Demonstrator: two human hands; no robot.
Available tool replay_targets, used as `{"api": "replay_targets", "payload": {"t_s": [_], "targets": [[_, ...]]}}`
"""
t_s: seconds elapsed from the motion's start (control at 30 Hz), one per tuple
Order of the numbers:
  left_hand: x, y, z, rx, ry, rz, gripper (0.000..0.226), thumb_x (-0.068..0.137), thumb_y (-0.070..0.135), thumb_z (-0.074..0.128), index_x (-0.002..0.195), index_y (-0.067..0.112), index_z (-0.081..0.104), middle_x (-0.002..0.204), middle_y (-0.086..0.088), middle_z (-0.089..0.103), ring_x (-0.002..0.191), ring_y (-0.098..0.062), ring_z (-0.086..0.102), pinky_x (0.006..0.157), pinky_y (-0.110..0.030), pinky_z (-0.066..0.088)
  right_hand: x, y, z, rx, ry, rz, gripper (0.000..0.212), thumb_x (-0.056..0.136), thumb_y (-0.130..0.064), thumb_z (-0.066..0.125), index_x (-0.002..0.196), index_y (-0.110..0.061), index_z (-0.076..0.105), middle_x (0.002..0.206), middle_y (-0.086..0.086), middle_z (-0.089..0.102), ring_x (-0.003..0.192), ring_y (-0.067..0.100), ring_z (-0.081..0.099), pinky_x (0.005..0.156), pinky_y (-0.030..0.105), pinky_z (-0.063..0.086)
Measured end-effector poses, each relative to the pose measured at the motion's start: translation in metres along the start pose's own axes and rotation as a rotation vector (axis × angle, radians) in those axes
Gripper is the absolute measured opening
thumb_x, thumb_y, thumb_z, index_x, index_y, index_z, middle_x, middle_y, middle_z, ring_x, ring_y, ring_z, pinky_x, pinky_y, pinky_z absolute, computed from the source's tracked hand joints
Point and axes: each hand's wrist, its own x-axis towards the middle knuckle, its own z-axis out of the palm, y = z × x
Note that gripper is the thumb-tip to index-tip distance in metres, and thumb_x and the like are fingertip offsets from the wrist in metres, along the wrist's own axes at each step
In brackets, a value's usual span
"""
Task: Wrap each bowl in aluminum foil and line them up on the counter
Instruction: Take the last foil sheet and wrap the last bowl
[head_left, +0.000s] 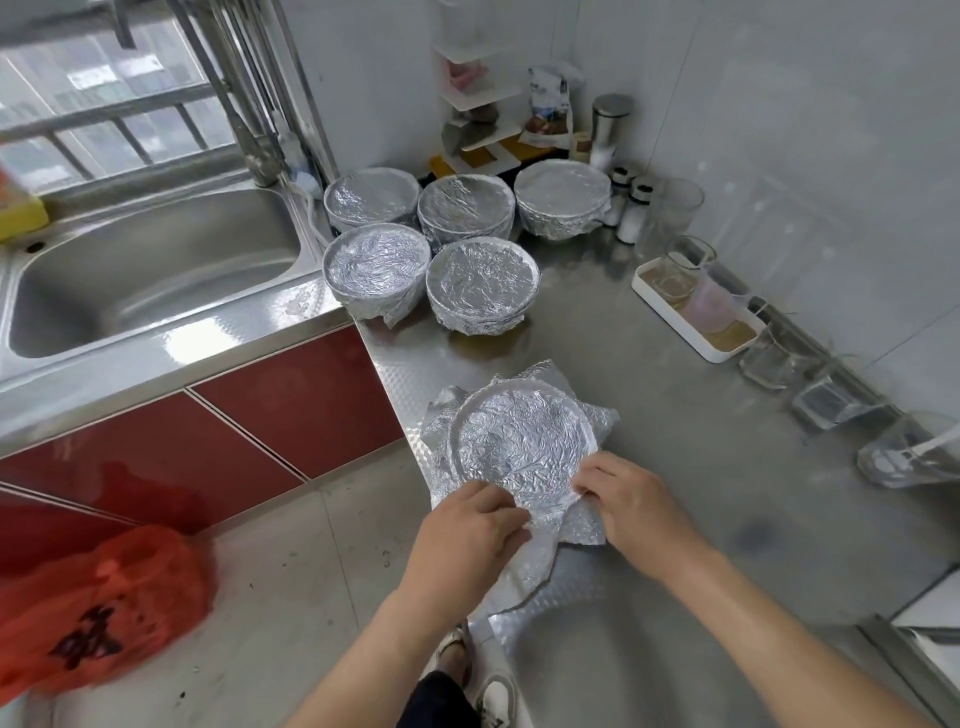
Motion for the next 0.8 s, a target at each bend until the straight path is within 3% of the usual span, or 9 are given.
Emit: {"api": "replay_targets", "payload": {"t_s": [0.13,0.23,0.47,0.6,0.7,0.8], "targets": [[0.009,0.005,0.012,0.058,0.048,0.027,0.027,0.088,0.037,0.051,0.078,0.024,0.072,0.077,0.010,0.061,0.074,-0.013,0.055,0.068,-0.019,0.039,-0.002,-0.008,-0.011,-0.083,0.052,0.022,0.018,0.069,-0.012,0.076,0.083,-0.023,0.069,0.097,-0.010,0.063,0.093,0.017,0.055,0.069,0.031,0.051],[0.014,0.005,0.018,0.101,0.056,0.065,0.024,0.088,0.032,0.052,0.074,0.021,0.069,0.073,0.007,0.059,0.070,-0.016,0.054,0.067,-0.023,0.041,-0.006,-0.026,-0.005,-0.075,0.003,-0.070,0.019,0.068,-0.022,0.079,0.084,-0.023,0.069,0.095,-0.009,0.063,0.091,0.017,0.056,0.066,0.031,0.051],[0.018,0.009,0.020,0.134,-0.016,0.132,0.013,0.082,0.023,0.053,0.071,0.019,0.059,0.067,0.002,0.056,0.063,-0.018,0.051,0.064,-0.030,0.045,-0.006,-0.025,0.023,-0.054,0.024,-0.069,0.028,0.065,0.000,0.079,0.072,-0.017,0.058,0.079,-0.004,0.054,0.076,0.017,0.046,0.058,0.030,0.046],[0.021,0.019,0.018,0.101,-0.013,0.075,0.007,0.078,0.022,0.069,0.072,0.021,0.065,0.067,0.006,0.058,0.063,-0.014,0.051,0.065,-0.026,0.039,-0.004,-0.017,0.020,-0.069,0.021,-0.122,0.031,0.062,0.002,0.081,0.068,-0.016,0.056,0.077,-0.003,0.051,0.076,0.017,0.045,0.059,0.029,0.043],[0.021,0.023,0.017,-0.018,0.003,-0.015,0.017,0.090,0.031,0.058,0.080,0.022,0.069,0.076,0.008,0.062,0.072,-0.013,0.052,0.067,-0.027,0.044,-0.001,-0.003,0.011,-0.080,0.007,-0.124,0.034,0.059,-0.001,0.085,0.068,-0.016,0.056,0.078,-0.003,0.051,0.079,0.016,0.047,0.064,0.024,0.041],[0.018,0.017,0.008,-0.122,0.030,-0.065,0.027,0.095,0.033,0.049,0.089,0.021,0.073,0.087,0.009,0.065,0.081,-0.014,0.056,0.068,-0.027,0.048,0.005,0.009,0.000,-0.074,0.023,-0.095,0.036,0.054,0.012,0.078,0.069,-0.015,0.059,0.080,-0.002,0.056,0.083,0.015,0.049,0.074,0.017,0.039]]}}
